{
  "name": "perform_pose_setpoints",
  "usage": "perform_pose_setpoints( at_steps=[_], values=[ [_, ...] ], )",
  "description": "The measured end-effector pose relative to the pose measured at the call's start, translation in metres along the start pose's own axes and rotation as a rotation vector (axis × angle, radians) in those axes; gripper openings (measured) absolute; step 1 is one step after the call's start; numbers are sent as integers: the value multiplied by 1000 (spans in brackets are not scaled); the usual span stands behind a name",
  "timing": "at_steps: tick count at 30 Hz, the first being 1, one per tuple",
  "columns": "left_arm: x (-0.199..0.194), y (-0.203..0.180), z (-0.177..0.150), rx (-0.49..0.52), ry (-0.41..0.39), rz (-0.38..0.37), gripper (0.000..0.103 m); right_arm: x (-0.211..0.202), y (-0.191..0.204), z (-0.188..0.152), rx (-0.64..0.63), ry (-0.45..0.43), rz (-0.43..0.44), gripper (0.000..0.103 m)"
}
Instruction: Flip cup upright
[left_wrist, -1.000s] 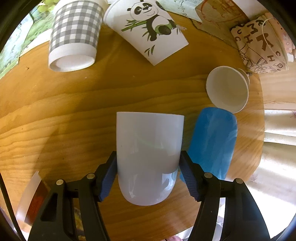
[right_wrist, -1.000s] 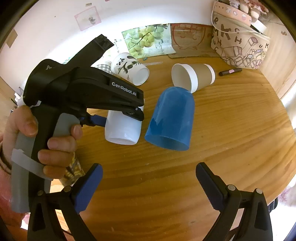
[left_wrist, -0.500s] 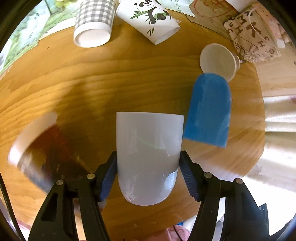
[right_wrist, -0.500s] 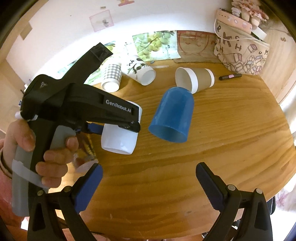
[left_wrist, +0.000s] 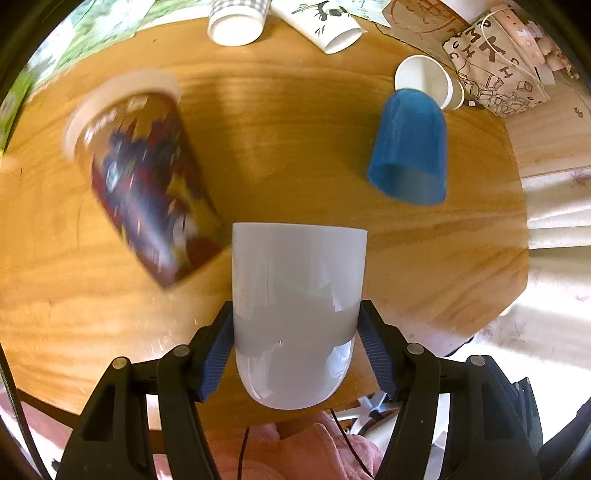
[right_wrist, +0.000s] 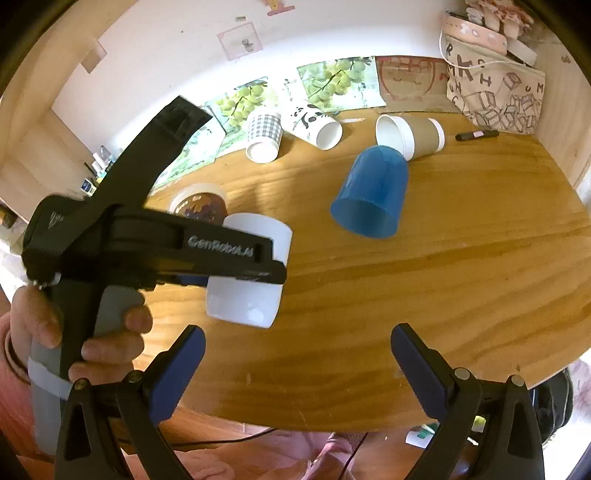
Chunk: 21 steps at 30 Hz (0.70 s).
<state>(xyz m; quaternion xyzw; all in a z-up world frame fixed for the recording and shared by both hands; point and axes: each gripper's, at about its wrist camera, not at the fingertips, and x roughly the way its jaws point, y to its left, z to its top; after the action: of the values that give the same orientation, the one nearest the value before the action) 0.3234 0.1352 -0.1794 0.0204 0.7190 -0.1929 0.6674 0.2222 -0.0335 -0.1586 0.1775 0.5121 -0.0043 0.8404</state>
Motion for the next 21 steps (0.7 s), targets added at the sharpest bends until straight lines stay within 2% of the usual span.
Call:
perform_pose_setpoints(
  at_steps=[6,10,21],
  values=[
    [1,12,-15,-33,9,0,69,-8,0,-17,-11,21,18,101],
    [12,-4,-10,-52,9,2,69,-9,-3,-25,-18,39,27,101],
    [26,-10,-12,-86,4,-5,69,-11,-8,-38,-49,73,26,101]
  ],
)
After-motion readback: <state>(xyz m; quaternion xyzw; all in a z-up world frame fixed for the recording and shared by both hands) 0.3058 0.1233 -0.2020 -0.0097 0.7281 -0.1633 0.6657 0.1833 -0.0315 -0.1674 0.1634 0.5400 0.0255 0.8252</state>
